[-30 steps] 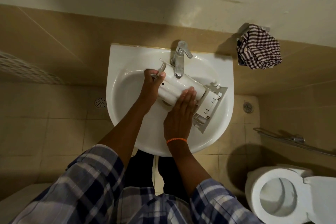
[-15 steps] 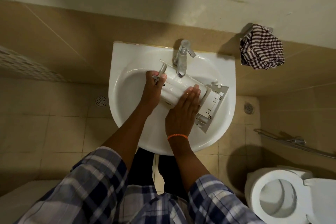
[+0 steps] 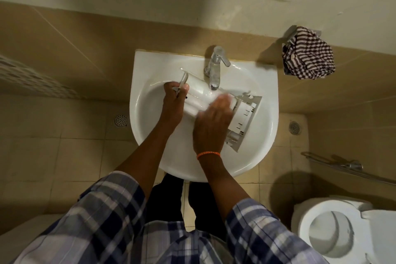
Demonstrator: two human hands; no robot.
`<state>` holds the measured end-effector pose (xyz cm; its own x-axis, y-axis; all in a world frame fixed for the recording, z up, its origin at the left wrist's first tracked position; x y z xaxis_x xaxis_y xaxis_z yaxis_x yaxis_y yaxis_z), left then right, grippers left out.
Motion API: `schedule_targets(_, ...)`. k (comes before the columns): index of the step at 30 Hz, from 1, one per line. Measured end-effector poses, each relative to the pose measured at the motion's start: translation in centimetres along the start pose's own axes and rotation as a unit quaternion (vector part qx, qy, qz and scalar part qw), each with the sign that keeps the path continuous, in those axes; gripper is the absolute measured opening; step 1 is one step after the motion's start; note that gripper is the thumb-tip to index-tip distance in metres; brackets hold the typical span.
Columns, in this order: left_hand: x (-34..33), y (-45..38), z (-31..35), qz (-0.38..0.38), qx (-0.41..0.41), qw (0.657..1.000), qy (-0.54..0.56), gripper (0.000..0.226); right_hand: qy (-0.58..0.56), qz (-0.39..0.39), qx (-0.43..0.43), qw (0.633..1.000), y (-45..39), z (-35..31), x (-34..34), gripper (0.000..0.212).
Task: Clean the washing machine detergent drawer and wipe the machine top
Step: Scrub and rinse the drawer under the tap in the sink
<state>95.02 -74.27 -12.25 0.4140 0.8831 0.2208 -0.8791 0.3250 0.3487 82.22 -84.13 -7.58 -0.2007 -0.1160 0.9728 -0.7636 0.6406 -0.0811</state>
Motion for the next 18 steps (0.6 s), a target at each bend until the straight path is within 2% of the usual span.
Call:
schedule_targets(2,-0.6,-0.1,0.7,-0.003,-0.015,1.0,-0.007,0.038,-0.042,0.029,-0.102,0.993,-0.6,2.2,0.5,0.066)
schedule_targets(4,-1.3,-0.1,1.2,-0.009,-0.021,1.0,-0.016,0.037,-0.056,0.024,-0.162,0.985,-1.1,2.4,0.3,0.073)
schedule_targets(6,-1.8,-0.1,1.2,-0.013,-0.019,1.0,-0.019,0.036,-0.021,-0.018,-0.141,0.99,-1.4,0.3,-0.3,0.079)
schedule_targets(8,-1.9,0.1,0.8,-0.017,-0.014,1.0,-0.02,0.036,0.008,-0.031,-0.035,0.999,-1.0,-2.6,-1.0,0.072)
schedule_targets(10,-1.5,0.2,0.3,-0.014,-0.008,1.0,-0.012,0.035,-0.001,-0.023,0.023,0.999,-0.5,-3.1,-1.1,0.07)
schedule_targets(12,-1.2,0.2,-0.1,-0.006,-0.002,1.0,-0.003,0.033,-0.003,-0.013,0.007,1.0,-0.4,-1.0,-0.7,0.078)
schedule_targets(15,-1.0,0.5,-0.2,0.002,0.005,1.0,0.002,0.033,0.0,0.004,-0.083,0.997,-0.4,2.3,-0.2,0.087)
schedule_targets(18,-0.8,0.8,0.0,0.004,0.001,1.0,0.008,0.034,-0.025,0.011,-0.136,0.99,-0.9,1.8,0.1,0.086)
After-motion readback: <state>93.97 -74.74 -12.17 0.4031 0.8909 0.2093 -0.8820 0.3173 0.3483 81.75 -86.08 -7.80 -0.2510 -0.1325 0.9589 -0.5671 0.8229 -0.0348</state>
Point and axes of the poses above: each hand's wrist, its own y-axis away from the middle knuckle, its own x-axis out of the back of the hand, z = x × y, the point moved 10 cm from there along -y, towards the middle knuckle, and after that the axes turned 2 degrees about -y, right-handed, at the moved point
